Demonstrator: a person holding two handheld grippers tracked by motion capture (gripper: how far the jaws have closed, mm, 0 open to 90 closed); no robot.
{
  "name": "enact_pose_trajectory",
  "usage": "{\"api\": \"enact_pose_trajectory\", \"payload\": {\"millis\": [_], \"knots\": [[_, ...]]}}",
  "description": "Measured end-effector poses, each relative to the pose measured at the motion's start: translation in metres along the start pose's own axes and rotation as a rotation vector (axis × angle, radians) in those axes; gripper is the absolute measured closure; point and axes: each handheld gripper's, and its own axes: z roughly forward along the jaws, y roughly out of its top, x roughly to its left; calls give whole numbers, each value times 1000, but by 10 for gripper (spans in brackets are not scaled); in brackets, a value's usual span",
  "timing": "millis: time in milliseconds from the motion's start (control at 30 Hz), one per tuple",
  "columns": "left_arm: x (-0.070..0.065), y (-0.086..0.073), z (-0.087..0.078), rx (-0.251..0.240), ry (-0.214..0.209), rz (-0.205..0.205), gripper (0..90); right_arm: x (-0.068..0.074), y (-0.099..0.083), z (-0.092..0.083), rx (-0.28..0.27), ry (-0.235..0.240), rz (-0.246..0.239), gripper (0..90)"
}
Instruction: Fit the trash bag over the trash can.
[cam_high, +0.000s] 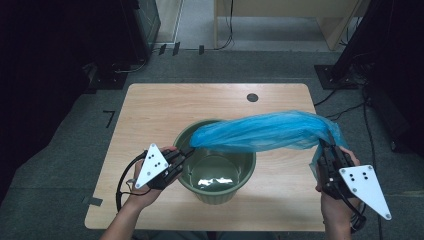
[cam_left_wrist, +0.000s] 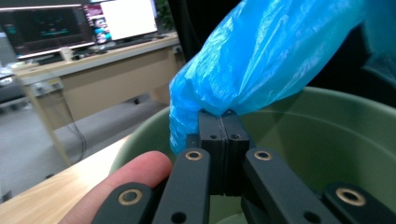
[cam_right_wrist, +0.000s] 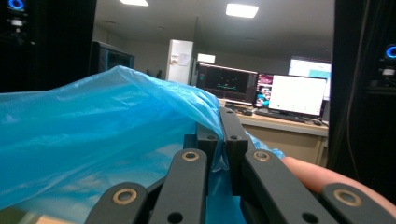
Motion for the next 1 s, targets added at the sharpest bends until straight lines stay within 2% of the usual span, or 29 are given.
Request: {"api": "enact_pose_trajectory", "payload": {"millis": [67,133,233,367,500,600,733,833,900,1000], "knots": [[2,-1,-2,-14,-18,-20,673,-1,1,-1,-6,4,-1,900],[5,0,-4,-25,-19,-43,494,-1,2,-2,-18,22,-11,900],[10,2,-7,-42,14,-64,324,-1,3,-4,-31,48,-42,900],[17,3,-16,-69,34,-99,266,-2,5,-10,-51,100,-83,900],[24,0,-25,-98,74,-141,246,-6,8,-12,-56,114,-83,900],[28,-3,-31,-107,116,-184,243,-2,8,-12,-55,120,-91,900],[30,-7,-34,-108,151,-217,239,9,9,-9,-59,135,-113,900],[30,-6,-36,-84,188,-214,239,21,12,-6,-62,156,-131,900],[30,-5,-36,-86,190,-231,239,30,14,-2,-67,176,-131,900],[28,-5,-37,-86,189,-229,239,46,17,4,-74,203,-150,900]]}}
